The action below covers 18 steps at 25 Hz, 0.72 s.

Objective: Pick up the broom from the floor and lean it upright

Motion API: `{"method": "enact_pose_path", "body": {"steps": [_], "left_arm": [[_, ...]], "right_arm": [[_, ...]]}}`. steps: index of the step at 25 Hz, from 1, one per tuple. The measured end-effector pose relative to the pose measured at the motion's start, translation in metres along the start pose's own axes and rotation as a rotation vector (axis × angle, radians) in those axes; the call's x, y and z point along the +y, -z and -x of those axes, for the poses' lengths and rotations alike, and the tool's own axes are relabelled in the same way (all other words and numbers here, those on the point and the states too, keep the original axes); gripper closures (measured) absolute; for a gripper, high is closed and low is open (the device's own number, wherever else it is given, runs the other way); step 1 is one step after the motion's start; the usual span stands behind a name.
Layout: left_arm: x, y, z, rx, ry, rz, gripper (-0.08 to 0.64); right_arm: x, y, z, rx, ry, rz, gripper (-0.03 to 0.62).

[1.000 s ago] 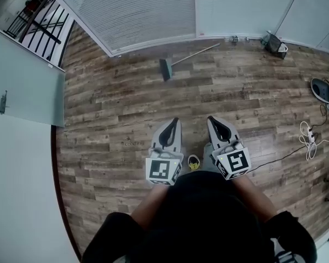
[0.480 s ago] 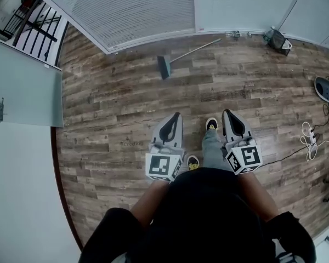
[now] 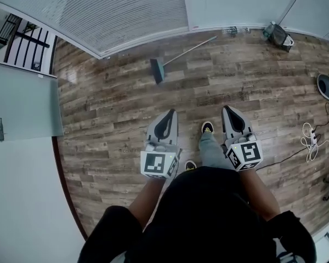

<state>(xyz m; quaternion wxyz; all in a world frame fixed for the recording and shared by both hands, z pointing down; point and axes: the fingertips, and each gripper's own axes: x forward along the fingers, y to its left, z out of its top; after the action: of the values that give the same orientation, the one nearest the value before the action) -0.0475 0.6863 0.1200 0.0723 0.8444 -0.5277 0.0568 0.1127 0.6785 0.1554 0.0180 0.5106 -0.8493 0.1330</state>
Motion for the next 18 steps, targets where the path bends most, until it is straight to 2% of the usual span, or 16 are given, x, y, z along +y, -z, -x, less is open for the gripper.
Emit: {"method": "enact_pose_path", "body": {"steps": [5,9,11,18], "left_arm": [[0.003,-0.010,-0.066,0.031,-0.014,-0.009,0.537],[0.002,-0.015,-0.101,0.060,-0.024,-0.017,0.537],[0.004,-0.020,-0.118,0.046,-0.032,-0.026,0.537],[0.010,-0.028,-0.133,0.071,-0.058,-0.050,0.537]], "right_arm": [[-0.052,-0.006,-0.038,0.029,-0.007,-0.019,0.572],[-0.077,-0.009,-0.069,0.041,-0.050,-0.019,0.572],[-0.090,-0.010,-0.088,0.042,-0.064,-0.017,0.572],[-0.104,-0.022,-0.119,0.011,-0.087,-0.047,0.572]]}}
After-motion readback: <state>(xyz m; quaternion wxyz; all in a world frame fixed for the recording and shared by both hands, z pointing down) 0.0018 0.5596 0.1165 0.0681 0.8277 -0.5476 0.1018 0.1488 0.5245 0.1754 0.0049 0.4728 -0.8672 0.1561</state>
